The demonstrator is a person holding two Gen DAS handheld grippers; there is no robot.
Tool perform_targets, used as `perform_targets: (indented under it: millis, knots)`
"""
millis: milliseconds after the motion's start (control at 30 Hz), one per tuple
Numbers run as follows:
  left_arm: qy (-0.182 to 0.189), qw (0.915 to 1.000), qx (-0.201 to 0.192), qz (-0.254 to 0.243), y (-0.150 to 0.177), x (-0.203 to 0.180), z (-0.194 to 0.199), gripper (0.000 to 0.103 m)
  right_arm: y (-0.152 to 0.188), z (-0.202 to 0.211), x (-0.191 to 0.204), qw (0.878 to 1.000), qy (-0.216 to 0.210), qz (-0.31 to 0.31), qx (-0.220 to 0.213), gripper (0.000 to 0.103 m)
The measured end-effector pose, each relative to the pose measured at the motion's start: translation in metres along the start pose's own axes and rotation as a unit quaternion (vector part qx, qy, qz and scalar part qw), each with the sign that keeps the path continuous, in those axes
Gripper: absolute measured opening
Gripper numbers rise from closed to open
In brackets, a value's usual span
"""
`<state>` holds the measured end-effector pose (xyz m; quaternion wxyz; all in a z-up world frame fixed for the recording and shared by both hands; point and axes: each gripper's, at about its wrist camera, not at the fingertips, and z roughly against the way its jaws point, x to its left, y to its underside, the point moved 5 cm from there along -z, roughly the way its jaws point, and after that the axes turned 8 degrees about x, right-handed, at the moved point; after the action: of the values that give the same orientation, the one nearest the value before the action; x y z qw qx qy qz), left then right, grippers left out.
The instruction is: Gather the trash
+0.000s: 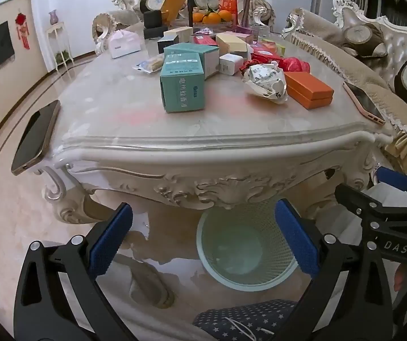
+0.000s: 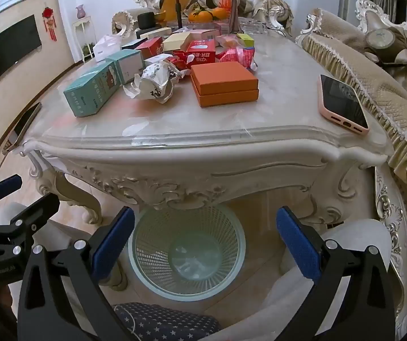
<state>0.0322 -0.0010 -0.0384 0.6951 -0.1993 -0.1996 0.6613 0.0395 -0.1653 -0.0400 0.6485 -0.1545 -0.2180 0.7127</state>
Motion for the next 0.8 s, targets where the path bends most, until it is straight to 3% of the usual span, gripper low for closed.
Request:
perform_targets:
  millis: [100,167,800]
  knots:
    - [0.011,0.9998,0.014,0.005,-0.0002,0.0061,-0.0019,0.097,-0.0013,-0.0014,0.0010,1.000,-0.005,-0.005,0.004,0.096]
    - [-0.017,0.9998,0.011,-0.009,-0.0002,-0.0008,-0.0028,0.097,0.0015,-0.0024,0.0004,1.000,-0.009,-0.006,0.005,0.096]
    - [-0.015,0.9997,0.017,-0.006,0.0004,-0.0007,-0.0083,0.097,0.0027,-0.0025,0.0028,1.000,-0.024,-0.005,0.008,0.096]
